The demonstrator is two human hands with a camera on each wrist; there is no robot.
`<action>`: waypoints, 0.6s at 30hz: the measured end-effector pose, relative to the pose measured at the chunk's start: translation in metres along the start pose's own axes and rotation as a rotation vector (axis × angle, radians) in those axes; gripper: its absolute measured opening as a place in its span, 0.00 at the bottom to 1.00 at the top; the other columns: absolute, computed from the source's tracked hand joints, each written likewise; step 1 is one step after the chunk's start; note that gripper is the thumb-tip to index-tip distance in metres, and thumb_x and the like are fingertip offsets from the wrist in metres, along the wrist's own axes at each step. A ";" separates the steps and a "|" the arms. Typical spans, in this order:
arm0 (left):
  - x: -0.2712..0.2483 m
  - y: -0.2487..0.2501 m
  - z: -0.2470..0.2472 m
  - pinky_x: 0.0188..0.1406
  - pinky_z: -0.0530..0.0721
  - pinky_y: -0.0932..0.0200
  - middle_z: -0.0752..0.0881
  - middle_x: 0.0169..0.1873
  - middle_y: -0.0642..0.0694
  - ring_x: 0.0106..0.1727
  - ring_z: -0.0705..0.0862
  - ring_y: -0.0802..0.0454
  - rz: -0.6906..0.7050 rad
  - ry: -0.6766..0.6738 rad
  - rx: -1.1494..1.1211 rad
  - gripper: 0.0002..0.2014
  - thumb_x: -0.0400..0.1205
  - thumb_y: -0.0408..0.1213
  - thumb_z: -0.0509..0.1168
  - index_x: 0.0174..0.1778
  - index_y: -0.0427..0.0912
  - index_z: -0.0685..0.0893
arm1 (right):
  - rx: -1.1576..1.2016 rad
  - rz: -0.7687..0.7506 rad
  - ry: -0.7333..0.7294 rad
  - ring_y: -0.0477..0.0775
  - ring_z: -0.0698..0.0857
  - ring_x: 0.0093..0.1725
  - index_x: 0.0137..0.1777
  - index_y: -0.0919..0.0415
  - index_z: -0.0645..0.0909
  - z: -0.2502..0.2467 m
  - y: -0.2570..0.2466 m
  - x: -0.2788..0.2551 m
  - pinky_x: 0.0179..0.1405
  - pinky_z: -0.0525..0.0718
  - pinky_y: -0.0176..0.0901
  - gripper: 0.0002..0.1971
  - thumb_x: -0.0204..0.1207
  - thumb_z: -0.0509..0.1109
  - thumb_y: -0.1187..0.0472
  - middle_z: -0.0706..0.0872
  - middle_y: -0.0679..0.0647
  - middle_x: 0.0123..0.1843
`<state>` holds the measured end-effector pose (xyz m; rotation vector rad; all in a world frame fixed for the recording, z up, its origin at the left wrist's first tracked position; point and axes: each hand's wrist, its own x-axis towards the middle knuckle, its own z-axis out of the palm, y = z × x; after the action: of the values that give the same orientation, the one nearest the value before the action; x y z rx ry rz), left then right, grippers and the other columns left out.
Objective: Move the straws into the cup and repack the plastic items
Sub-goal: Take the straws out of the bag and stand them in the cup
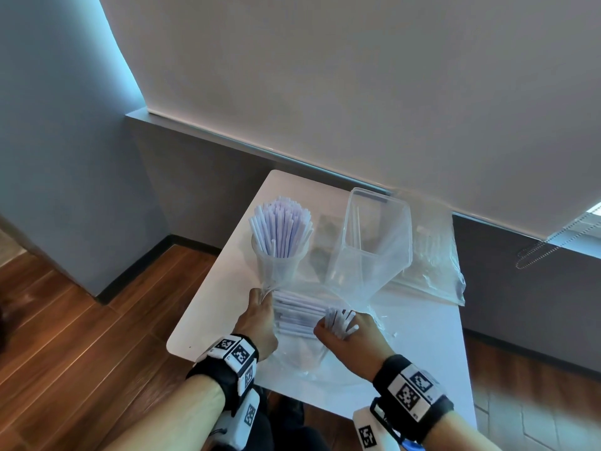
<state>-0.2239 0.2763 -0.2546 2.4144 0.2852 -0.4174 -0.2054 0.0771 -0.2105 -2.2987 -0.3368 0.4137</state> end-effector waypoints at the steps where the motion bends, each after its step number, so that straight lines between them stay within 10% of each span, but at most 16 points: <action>1: 0.000 0.000 0.000 0.66 0.80 0.56 0.57 0.73 0.49 0.64 0.81 0.41 0.002 0.002 -0.004 0.45 0.70 0.20 0.69 0.81 0.49 0.58 | -0.033 -0.005 -0.006 0.47 0.64 0.26 0.31 0.63 0.69 -0.001 0.001 0.000 0.27 0.67 0.42 0.16 0.73 0.70 0.58 0.67 0.55 0.25; 8: -0.003 -0.002 -0.002 0.68 0.79 0.54 0.57 0.74 0.49 0.65 0.80 0.40 -0.010 0.010 -0.014 0.46 0.70 0.20 0.68 0.82 0.49 0.57 | -0.274 -0.279 0.023 0.43 0.79 0.28 0.37 0.50 0.78 -0.046 -0.040 0.016 0.27 0.76 0.37 0.07 0.75 0.70 0.61 0.82 0.47 0.29; 18: -0.002 -0.003 0.000 0.66 0.81 0.49 0.57 0.73 0.47 0.61 0.83 0.39 0.033 0.004 0.000 0.46 0.71 0.20 0.65 0.83 0.50 0.54 | 0.099 -0.326 0.131 0.53 0.92 0.34 0.38 0.56 0.89 -0.094 -0.143 0.118 0.43 0.92 0.54 0.05 0.70 0.78 0.56 0.92 0.51 0.35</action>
<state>-0.2265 0.2779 -0.2559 2.4169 0.2468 -0.3971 -0.0771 0.1558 -0.0676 -2.1125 -0.6001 0.1123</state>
